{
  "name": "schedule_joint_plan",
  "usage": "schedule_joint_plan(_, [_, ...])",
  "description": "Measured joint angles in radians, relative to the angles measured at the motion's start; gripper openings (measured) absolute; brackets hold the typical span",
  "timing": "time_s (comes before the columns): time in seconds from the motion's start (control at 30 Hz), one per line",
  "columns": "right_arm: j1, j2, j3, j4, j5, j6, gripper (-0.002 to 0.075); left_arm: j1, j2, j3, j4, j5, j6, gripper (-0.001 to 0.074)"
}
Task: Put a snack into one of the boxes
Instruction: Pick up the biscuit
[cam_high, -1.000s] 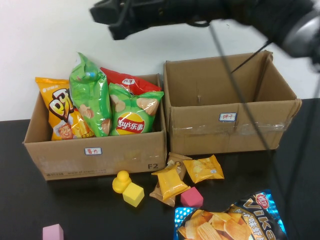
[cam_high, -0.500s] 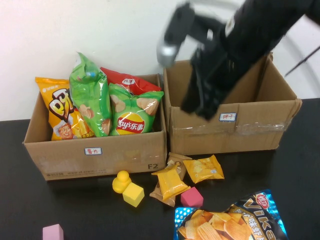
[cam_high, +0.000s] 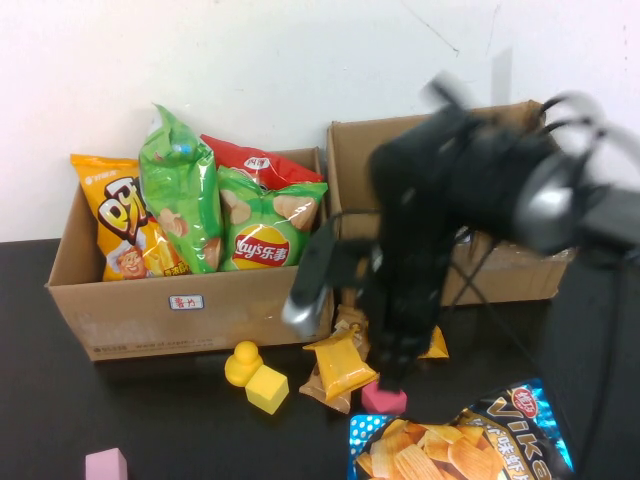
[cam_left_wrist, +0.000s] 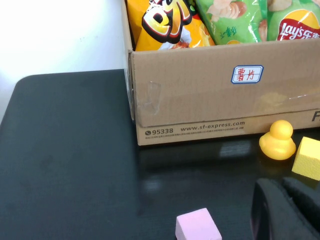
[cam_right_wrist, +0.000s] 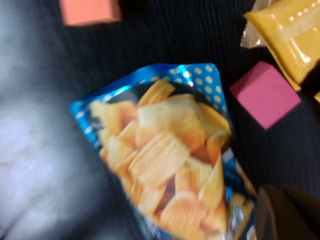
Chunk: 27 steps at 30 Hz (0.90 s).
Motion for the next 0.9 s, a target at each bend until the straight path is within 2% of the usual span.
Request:
schedule_joint_plan(0.07, [0.016, 0.045, 0.000, -0.020, -0.041, 0.038, 0.0043, 0.000, 0.000, 0.000, 0.000, 0.000, 0.000, -0.0003])
schedule_joint_plan(0.13, [0.018, 0.082, 0.000, -0.027, -0.086, 0.083, 0.0122, 0.000, 0.000, 0.000, 0.000, 0.000, 0.000, -0.0003])
schedule_joint_plan(0.2, [0.018, 0.111, 0.000, -0.035, -0.140, 0.138, 0.0232, 0.000, 0.000, 0.000, 0.000, 0.000, 0.000, -0.0003])
schedule_joint_plan(0.33, [0.016, 0.149, 0.000, -0.042, -0.296, 0.309, 0.0512, 0.000, 0.000, 0.000, 0.000, 0.000, 0.000, -0.0003])
schedule_joint_plan(0.4, [0.014, 0.165, 0.000, -0.044, -0.373, 0.418, 0.0601, 0.000, 0.000, 0.000, 0.000, 0.000, 0.000, -0.0003])
schedule_joint_plan(0.57, [-0.004, 0.222, -0.009, -0.063, -0.500, 0.661, 0.0657, 0.000, 0.000, 0.000, 0.000, 0.000, 0.000, -0.0003])
schedule_joint_plan(0.73, [-0.013, 0.287, -0.062, -0.137, -0.493, 0.776, 0.0664, 0.000, 0.000, 0.000, 0.000, 0.000, 0.000, -0.0003])
schedule_joint_plan(0.9, [-0.013, 0.318, -0.086, -0.122, -0.480, 0.832, 0.0664, 0.000, 0.000, 0.000, 0.000, 0.000, 0.000, -0.0003])
